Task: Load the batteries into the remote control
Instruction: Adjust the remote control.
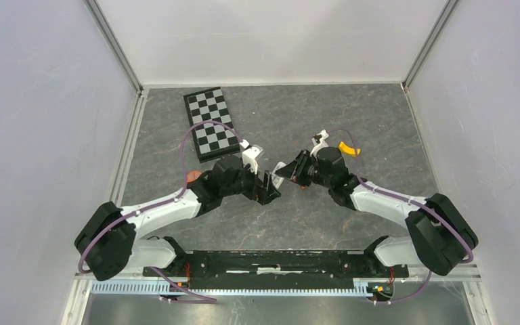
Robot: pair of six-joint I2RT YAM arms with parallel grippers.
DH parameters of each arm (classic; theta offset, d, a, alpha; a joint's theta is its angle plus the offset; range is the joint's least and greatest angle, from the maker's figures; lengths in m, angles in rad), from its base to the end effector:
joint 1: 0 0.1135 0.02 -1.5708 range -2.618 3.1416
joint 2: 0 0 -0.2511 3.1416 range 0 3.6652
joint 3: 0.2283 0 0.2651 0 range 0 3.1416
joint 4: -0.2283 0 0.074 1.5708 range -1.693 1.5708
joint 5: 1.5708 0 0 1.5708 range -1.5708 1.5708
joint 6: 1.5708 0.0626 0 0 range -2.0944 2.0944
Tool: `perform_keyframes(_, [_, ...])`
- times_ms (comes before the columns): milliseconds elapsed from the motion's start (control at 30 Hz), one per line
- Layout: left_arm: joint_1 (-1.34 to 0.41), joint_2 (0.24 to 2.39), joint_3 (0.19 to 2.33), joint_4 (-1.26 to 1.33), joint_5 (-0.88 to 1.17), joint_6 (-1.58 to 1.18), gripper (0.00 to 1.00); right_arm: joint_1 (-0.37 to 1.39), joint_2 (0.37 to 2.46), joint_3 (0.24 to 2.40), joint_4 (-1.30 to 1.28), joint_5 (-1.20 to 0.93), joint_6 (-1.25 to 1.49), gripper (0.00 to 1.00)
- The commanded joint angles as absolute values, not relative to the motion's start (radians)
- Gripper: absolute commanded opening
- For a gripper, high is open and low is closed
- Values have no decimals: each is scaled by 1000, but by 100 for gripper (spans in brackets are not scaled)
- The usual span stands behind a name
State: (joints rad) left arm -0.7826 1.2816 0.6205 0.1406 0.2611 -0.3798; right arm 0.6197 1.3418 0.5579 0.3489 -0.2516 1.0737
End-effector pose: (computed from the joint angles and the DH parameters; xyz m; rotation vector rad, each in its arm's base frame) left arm 0.2054 -0.2270 0.1761 0.6091 2.1397 -0.9491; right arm 0.2436 0.1929 0.1615 0.3294 2.2322 1.2633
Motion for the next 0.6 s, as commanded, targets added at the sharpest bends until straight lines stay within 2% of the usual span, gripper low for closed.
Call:
perform_keyframes(0, [-791, 1193, 636, 185, 136, -301, 99, 617, 1313, 651, 271, -99, 1087, 6])
perform_keyframes(167, [-800, 1149, 656, 140, -37, -207, 98, 616, 1316, 747, 85, -6, 1154, 0])
perform_keyframes(233, [-817, 1147, 650, 161, -67, -141, 94, 617, 1327, 781, 27, 25, 1190, 0])
perform_keyframes(567, [-957, 1153, 622, 242, -346, 255, 89, 614, 1401, 959, -192, 63, 1345, 0])
